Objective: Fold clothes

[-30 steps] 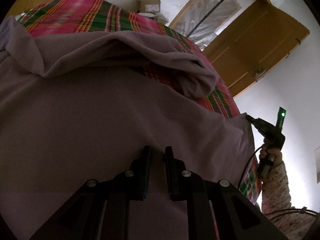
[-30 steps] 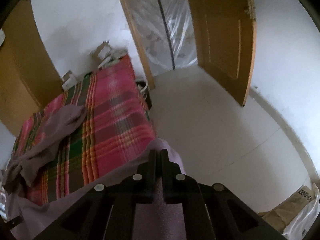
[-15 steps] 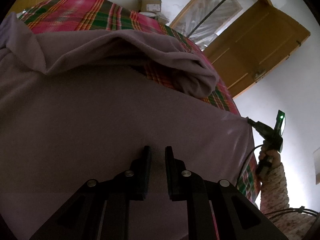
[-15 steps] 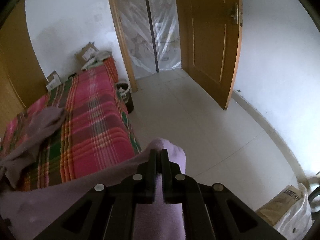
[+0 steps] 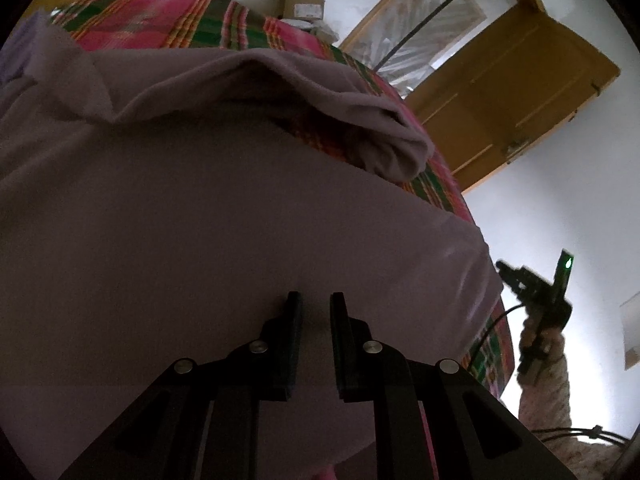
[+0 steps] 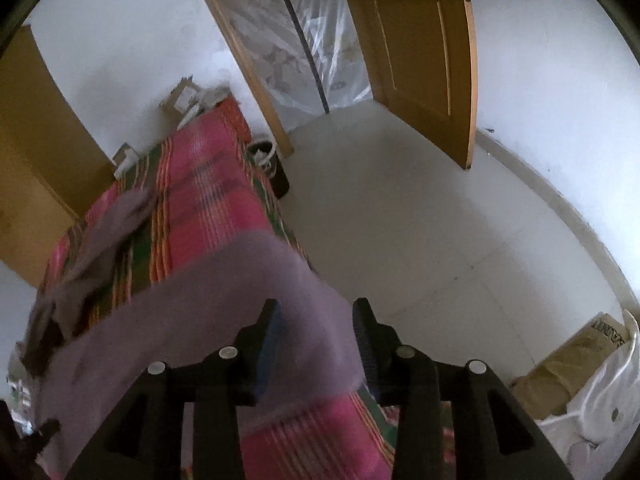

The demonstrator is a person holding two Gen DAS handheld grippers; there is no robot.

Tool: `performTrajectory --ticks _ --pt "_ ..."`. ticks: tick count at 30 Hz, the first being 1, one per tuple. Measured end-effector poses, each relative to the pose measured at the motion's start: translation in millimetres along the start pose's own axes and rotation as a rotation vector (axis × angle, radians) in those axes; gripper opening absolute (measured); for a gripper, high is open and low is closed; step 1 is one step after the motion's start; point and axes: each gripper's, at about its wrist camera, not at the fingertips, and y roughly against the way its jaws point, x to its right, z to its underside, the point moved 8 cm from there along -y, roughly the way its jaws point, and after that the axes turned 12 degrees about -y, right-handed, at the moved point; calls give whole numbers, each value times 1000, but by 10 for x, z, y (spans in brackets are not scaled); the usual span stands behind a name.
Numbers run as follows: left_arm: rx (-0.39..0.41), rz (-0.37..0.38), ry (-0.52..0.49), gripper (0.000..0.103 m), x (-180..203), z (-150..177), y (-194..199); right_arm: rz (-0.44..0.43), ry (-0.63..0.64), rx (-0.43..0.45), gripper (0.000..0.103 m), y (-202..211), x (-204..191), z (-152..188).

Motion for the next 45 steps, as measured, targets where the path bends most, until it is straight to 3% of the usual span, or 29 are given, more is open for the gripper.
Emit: performTrajectory --ticks 4,9,14,20,26,30,34,36,40,42,45 --pt "2 -22 9 14 -78 63 123 19 -30 7 40 90 91 70" --pt "121 -73 10 14 -237 -155 573 -5 11 69 40 437 -178 -28" --pt "245 -120 -12 14 -347 -425 1061 -98 183 174 40 975 -1055 -214" --pt "377 -160 -51 14 -457 -1051 1595 -245 390 283 40 1511 -2316 -335" --pt "506 -199 -87 14 -569 -1679 2135 -334 485 332 40 1684 -3462 -367" --pt "569 -245 -103 14 -768 -2078 2359 -381 514 303 40 1483 -4057 -296" --pt "511 -255 -134 14 -1049 -2175 2220 -426 555 182 40 1069 -4346 29" --pt "418 -306 -170 14 -1195 -2106 2004 -406 634 143 40 808 -4452 301" --pt "221 -276 -233 15 -1372 -1849 1455 -416 775 51 40 461 -4514 807" --pt "131 -267 -211 23 -1481 -1677 1211 -428 857 7 40 368 -4452 1073" --pt "29 -224 -81 26 -1698 -1493 967 -418 986 -36 40 258 -4351 1404"
